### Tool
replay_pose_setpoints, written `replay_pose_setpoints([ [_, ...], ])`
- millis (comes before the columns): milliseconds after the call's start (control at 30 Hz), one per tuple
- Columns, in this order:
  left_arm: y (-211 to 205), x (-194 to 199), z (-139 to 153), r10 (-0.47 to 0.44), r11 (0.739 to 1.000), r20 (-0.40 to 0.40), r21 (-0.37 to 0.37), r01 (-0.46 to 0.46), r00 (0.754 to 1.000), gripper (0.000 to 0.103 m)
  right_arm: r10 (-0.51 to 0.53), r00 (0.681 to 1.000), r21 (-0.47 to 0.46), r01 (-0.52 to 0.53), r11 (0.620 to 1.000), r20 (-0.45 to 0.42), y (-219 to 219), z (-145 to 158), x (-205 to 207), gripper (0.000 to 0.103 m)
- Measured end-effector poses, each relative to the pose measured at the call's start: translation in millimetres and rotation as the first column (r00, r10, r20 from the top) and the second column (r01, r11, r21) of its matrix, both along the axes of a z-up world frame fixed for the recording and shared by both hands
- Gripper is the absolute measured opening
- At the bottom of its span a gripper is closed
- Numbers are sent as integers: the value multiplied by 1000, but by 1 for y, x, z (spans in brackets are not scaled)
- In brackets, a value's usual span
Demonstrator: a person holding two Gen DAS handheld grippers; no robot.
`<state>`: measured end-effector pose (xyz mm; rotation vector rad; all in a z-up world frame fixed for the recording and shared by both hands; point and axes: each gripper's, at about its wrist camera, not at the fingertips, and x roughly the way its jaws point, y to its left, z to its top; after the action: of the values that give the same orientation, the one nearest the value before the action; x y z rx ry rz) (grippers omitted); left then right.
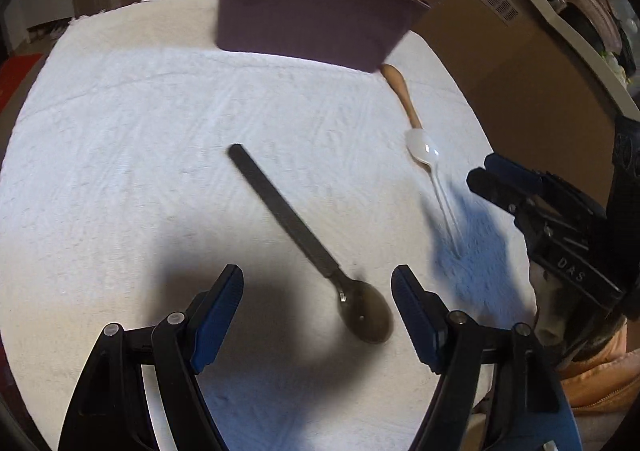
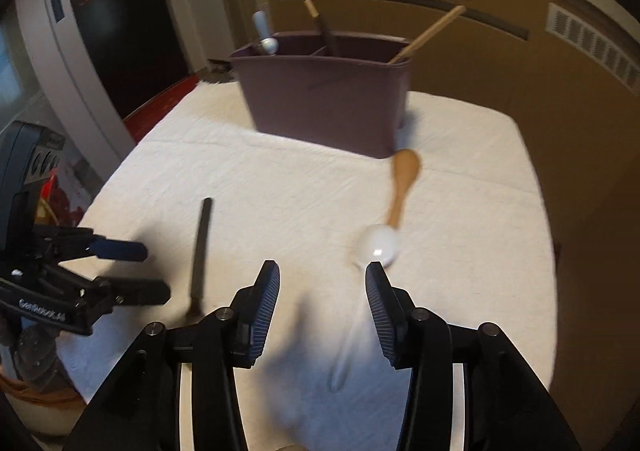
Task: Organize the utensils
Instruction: 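Grasp the black spoon with the left gripper while the right grasps the white plastic spoon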
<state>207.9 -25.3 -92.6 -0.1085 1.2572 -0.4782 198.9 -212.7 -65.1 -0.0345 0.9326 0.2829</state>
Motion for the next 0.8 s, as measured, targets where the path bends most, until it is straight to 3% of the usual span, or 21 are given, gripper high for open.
replay_pose_setpoints([
  [233,-36,26,-16,31,990,13,136,-32,999,71,-118,993,-1,118,993,0,-52,-16,-15,50],
  [367,-62,28,-18,-49,990,31,137,44,998,71,-130,991,24,131,991,-35,-62,-34,-15,50],
  [467,-76,21,-20,-100,977,69,193,86,993,71,-133,990,33,134,990,-47,-61,-40,-7,50],
  [667,-65,15,-25,-110,951,115,300,71,987,70,-89,994,45,92,995,-58,-48,-37,10,50],
  [800,-45,14,-25,-78,950,119,311,38,990,70,-48,995,22,50,999,-84,-27,-44,30,50],
])
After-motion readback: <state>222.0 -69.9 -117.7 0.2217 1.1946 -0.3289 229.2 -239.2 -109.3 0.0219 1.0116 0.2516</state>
